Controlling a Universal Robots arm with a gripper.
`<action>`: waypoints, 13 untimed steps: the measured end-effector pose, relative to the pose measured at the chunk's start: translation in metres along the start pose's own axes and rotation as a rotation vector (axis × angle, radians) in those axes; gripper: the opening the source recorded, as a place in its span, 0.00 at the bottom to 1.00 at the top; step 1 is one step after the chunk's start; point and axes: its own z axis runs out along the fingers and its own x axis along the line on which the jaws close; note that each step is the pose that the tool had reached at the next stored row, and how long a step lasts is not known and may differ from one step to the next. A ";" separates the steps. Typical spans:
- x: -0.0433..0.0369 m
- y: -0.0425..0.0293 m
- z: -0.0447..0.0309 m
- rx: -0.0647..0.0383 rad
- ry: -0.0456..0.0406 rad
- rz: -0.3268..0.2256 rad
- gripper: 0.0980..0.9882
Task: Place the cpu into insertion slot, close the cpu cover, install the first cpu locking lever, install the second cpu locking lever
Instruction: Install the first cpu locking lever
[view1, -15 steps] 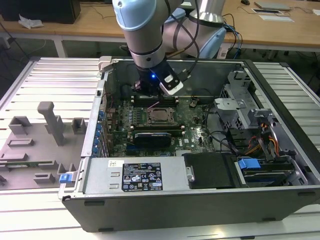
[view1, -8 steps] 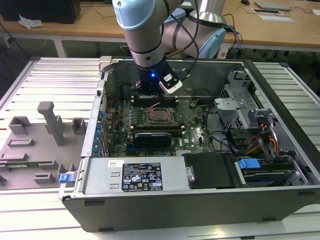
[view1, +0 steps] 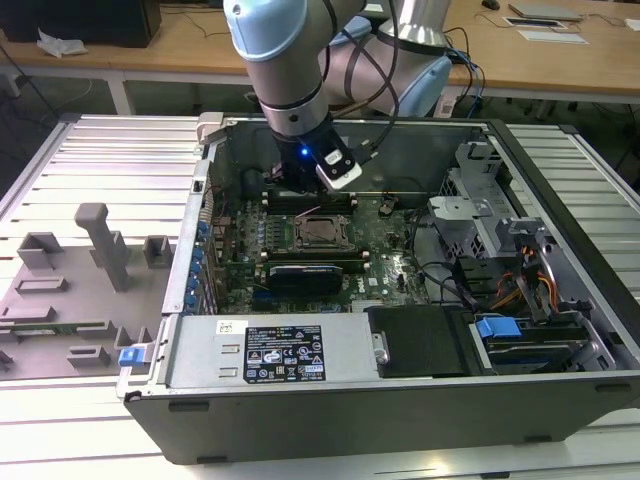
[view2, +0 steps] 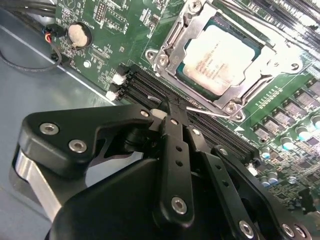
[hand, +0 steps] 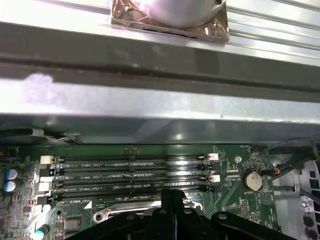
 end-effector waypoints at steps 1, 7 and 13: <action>0.0001 0.0004 0.0005 0.002 -0.0013 0.005 0.01; 0.0007 0.0034 0.0027 0.012 -0.0099 0.044 0.01; 0.0014 0.0062 0.0055 0.025 -0.0198 0.087 0.01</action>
